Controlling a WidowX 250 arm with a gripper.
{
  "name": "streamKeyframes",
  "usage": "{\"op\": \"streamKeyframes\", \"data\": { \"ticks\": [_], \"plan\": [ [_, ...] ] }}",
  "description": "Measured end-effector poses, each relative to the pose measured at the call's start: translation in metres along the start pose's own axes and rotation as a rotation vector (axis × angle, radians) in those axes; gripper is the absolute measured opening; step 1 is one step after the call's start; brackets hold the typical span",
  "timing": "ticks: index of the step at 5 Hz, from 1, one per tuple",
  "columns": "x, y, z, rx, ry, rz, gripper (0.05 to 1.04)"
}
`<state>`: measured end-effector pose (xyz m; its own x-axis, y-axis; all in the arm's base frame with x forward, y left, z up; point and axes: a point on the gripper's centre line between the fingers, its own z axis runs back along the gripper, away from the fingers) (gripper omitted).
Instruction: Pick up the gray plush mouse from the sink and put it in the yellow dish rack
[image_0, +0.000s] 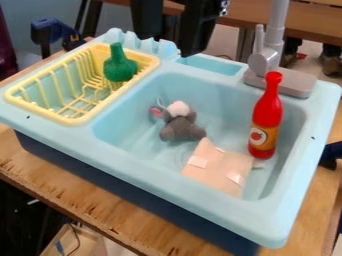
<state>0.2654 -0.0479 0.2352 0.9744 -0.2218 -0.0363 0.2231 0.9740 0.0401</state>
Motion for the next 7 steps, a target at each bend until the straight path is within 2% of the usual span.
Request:
{"op": "streamKeyframes", "data": {
  "ticks": [1, 2, 4, 6, 7],
  "plan": [
    [0.002, 0.000, -0.008, -0.002, 0.031, 0.005, 1.001],
    [0.026, 0.001, -0.024, -0.036, -0.022, 0.080, 1.001],
    [0.043, 0.009, -0.060, -0.031, -0.059, 0.305, 1.001],
    [0.063, 0.022, -0.106, -0.040, 0.018, 0.369, 1.001],
    [0.070, 0.029, -0.117, 0.006, 0.050, 0.377, 1.001]
  ]
}}
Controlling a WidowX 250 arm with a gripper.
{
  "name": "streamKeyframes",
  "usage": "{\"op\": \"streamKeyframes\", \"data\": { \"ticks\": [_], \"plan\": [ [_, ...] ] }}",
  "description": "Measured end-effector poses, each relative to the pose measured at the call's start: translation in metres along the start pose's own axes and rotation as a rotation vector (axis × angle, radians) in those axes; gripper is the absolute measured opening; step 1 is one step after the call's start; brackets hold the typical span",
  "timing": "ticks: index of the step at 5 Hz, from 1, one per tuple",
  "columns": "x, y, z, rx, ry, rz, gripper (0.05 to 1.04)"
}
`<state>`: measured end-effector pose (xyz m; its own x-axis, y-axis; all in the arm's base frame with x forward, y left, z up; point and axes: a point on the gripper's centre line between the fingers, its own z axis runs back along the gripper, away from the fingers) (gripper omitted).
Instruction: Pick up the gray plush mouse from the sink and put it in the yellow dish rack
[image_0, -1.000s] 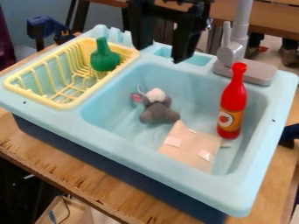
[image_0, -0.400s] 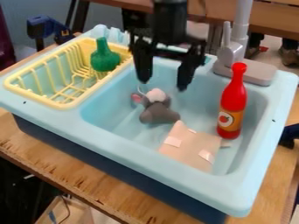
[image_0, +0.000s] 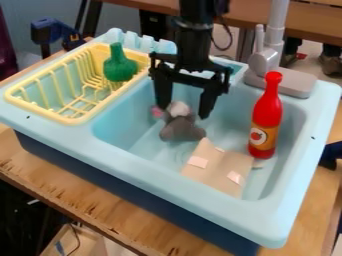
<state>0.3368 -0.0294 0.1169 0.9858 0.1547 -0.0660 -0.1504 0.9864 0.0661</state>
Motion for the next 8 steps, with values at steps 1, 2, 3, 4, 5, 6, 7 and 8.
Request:
{"op": "streamKeyframes", "data": {
  "ticks": [1, 2, 3, 4, 5, 6, 7, 8],
  "plan": [
    [0.005, 0.004, -0.011, 0.045, 0.027, 0.008, 1.001],
    [0.003, 0.005, -0.018, 0.081, 0.052, 0.013, 0.943],
    [0.003, 0.002, -0.019, 0.084, 0.051, -0.017, 0.750],
    [-0.001, -0.003, -0.016, 0.086, 0.066, -0.067, 0.660],
    [-0.001, -0.013, 0.023, 0.074, -0.039, -0.139, 0.643],
    [-0.009, -0.012, 0.060, 0.050, -0.140, -0.223, 0.643],
    [-0.034, 0.000, 0.097, 0.039, -0.198, -0.241, 0.643],
    [-0.053, 0.029, 0.104, 0.051, -0.149, -0.179, 0.643]
  ]
}}
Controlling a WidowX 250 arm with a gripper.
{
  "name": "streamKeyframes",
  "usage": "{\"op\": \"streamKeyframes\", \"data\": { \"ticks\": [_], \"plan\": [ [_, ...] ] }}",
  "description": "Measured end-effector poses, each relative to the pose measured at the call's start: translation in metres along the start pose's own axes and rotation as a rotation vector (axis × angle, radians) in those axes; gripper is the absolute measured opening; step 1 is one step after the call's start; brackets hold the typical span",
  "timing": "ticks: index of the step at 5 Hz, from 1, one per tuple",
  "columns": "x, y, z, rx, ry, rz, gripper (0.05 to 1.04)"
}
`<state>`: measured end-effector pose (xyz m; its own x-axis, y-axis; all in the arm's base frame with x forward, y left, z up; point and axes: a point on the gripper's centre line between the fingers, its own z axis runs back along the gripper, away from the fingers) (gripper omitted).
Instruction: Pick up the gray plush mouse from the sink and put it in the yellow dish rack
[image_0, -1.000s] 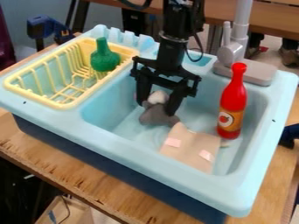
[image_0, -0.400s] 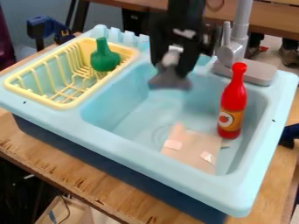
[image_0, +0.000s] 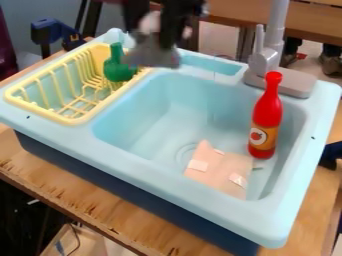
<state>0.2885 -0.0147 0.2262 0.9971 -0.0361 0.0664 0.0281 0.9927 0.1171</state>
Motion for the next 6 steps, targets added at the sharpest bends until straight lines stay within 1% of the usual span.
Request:
{"op": "streamKeyframes", "data": {
  "ticks": [1, 2, 3, 4, 5, 6],
  "plan": [
    [-0.016, 0.037, -0.002, 0.029, 0.097, 0.085, 0.643],
    [-0.022, 0.068, -0.007, 0.047, 0.157, 0.154, 0.643],
    [-0.030, 0.092, -0.012, 0.039, 0.223, 0.247, 0.643],
    [-0.033, 0.111, -0.025, 0.005, 0.237, 0.340, 0.643],
    [-0.027, 0.123, -0.052, -0.028, 0.275, 0.359, 0.643],
    [-0.017, 0.126, -0.069, -0.050, 0.251, 0.327, 0.643]
  ]
}}
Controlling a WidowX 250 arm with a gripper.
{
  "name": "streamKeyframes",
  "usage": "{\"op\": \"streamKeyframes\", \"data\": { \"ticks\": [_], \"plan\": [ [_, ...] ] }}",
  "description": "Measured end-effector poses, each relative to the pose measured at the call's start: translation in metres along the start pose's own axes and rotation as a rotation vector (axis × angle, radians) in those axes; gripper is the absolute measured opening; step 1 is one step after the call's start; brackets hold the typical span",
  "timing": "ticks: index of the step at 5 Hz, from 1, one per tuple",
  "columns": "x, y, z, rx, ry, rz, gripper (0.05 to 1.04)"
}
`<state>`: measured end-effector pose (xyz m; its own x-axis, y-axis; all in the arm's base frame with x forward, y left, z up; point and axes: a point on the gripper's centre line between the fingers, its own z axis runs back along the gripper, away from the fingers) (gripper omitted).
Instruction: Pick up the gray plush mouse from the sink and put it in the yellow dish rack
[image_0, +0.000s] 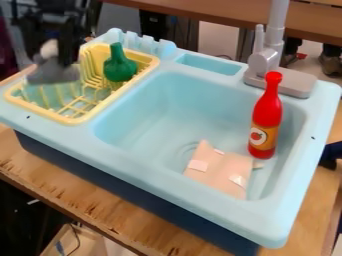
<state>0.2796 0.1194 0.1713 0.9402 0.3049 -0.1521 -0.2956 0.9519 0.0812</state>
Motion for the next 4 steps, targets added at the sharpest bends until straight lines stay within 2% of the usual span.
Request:
{"op": "streamKeyframes", "data": {
  "ticks": [1, 2, 3, 4],
  "plan": [
    [0.009, -0.006, -0.008, -0.034, -0.025, -0.046, 0.643],
    [0.011, -0.013, -0.021, -0.062, -0.007, -0.086, 0.643],
    [0.008, -0.011, -0.036, -0.047, 0.039, -0.081, 0.643],
    [0.005, -0.013, -0.043, -0.055, 0.049, -0.080, 0.643]
  ]
}}
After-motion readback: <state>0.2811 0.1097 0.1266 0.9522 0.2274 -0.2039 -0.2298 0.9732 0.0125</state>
